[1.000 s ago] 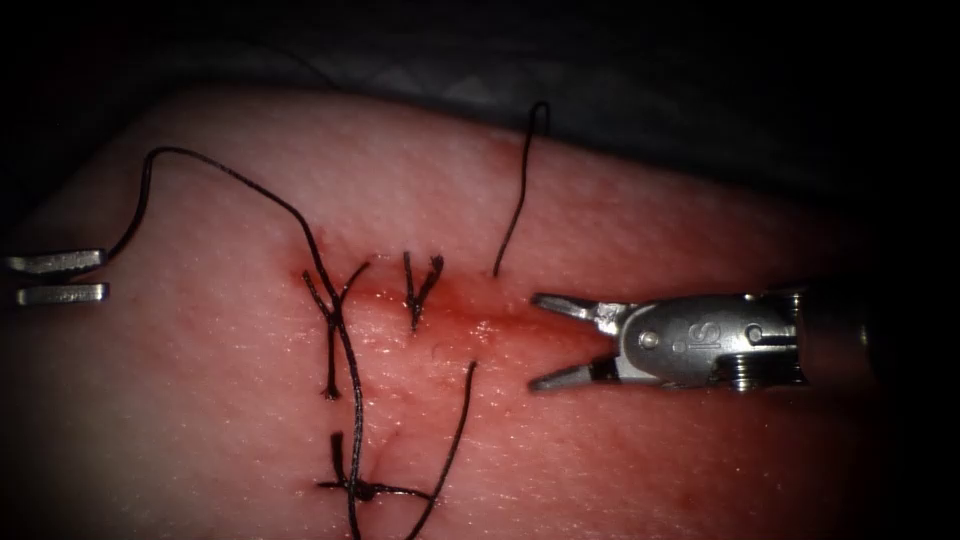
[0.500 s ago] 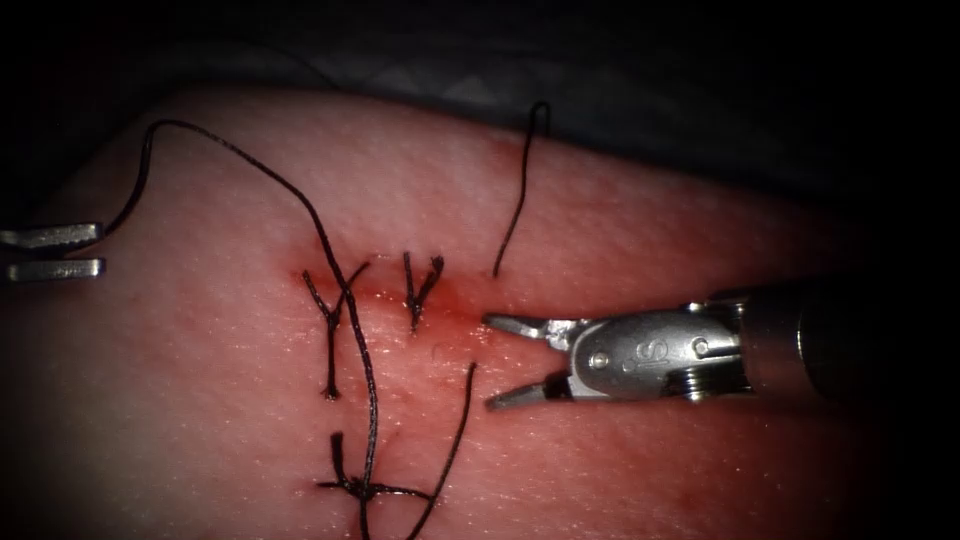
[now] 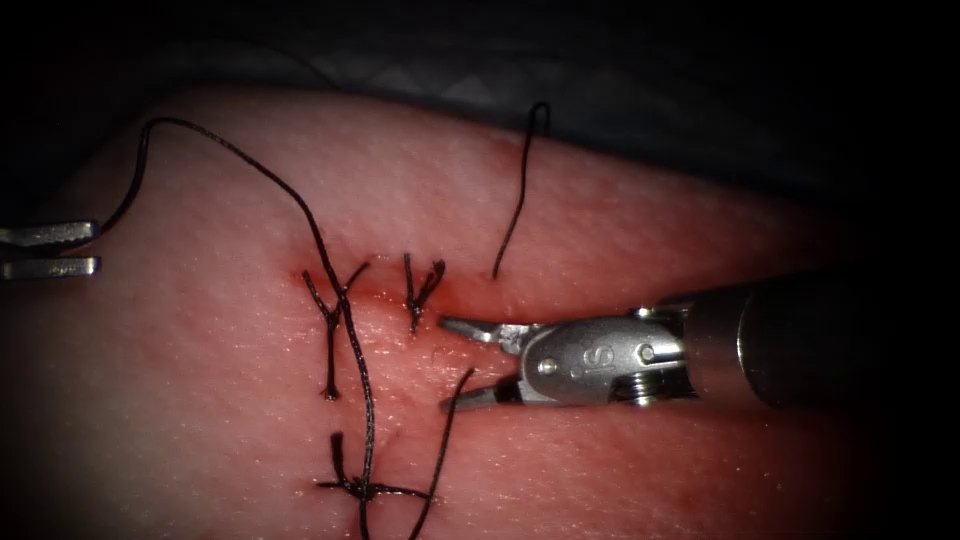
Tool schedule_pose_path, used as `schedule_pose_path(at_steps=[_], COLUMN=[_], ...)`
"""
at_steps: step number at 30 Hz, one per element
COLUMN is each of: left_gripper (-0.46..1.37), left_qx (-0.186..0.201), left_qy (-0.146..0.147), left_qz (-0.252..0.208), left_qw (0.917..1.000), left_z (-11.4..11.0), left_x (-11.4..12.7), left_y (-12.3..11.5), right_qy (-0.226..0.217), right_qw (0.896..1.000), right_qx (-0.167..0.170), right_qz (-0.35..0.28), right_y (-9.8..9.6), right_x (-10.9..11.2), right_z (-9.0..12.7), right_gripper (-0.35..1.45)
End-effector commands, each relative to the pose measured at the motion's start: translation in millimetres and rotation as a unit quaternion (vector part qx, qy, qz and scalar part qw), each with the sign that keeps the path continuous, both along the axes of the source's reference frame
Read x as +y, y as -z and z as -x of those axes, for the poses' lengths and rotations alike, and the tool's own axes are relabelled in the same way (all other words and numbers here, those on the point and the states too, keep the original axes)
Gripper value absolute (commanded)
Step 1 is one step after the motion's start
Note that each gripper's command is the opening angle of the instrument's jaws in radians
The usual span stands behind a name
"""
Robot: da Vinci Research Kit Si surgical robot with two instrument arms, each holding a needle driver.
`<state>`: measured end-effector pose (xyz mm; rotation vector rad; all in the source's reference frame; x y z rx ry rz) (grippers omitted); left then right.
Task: Wound Closure
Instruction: Pull the suture through the wound until a short tail remains above
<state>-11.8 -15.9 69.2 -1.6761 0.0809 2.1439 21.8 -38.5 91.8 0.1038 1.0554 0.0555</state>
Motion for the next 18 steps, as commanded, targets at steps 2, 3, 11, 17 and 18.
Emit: schedule_pose_path(at_steps=[2,3,11,17,18], left_gripper=[-0.35,-0.35,-0.35,-0.35,-0.35], left_qx=[-0.001,-0.001,-0.001,0.000,0.000], left_qy=[-0.002,-0.002,-0.002,-0.001,-0.001], left_qz=[0.000,0.000,0.000,0.000,0.000], left_qw=[1.0000,1.0000,1.0000,1.0000,1.0000], left_z=[0.0,0.0,0.1,0.0,0.0], left_x=[0.0,0.0,-0.2,-0.2,-0.2], left_y=[0.0,0.0,0.0,0.0,0.0], right_qy=[0.004,0.005,0.006,0.010,0.010], right_qw=[1.000,1.000,1.000,1.000,1.000], right_qx=[-0.002,-0.002,-0.014,-0.018,-0.018], right_qz=[-0.002,-0.003,0.000,0.002,0.002], right_y=[0.2,0.2,0.9,1.3,1.3], right_x=[0.0,0.1,-0.1,0.2,0.2], right_z=[0.4,0.7,1.2,1.3,1.3], right_gripper=[0.08,-0.32,-0.35,-0.35,-0.35])
